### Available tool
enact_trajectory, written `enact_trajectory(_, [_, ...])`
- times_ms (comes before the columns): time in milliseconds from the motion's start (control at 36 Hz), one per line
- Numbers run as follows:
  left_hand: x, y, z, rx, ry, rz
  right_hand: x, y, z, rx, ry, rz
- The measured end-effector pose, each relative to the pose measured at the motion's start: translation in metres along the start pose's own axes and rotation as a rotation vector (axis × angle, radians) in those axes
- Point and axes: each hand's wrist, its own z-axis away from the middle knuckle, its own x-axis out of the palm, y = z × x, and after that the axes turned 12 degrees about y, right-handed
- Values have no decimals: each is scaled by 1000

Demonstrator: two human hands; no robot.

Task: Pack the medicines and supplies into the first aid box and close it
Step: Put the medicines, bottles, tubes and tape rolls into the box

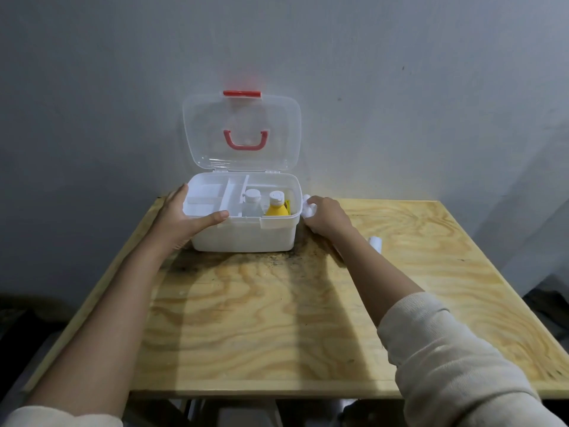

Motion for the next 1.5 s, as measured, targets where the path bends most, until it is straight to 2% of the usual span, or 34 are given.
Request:
enact_trajectory(194, [-1, 4, 3, 1, 7, 10, -22, -5, 12, -43, -56, 161])
enact_trajectory(278, [-1, 3, 2, -4, 7, 9, -14, -3, 6, -99, -51, 245])
enact_trajectory(389, [-1, 2, 1, -19, 7, 5, -4, 0, -2, -75, -64, 258])
enact_trajectory(583, [-1, 1, 0, -6, 2, 6, -9, -4, -10, 95, -66, 47])
enact_trajectory(722, [0, -1, -2, 4, -3, 9, -20, -1, -6, 292, -4, -255])
enact_trajectory(833, [0, -1, -1, 5, -4, 3, -22, 6, -6, 354, 51, -394])
enact_trajectory(1111, [-3, -5, -3, -36, -33, 12, -50, -10, 4, 256, 234, -770])
enact_trajectory(1306, [-1, -6, -1, -11, -47, 23, -62, -46, 22, 150, 172, -984])
enact_trajectory(1500, [5, -16, -11, -39, -26, 47, -45, -80, 41, 57, 98, -1022])
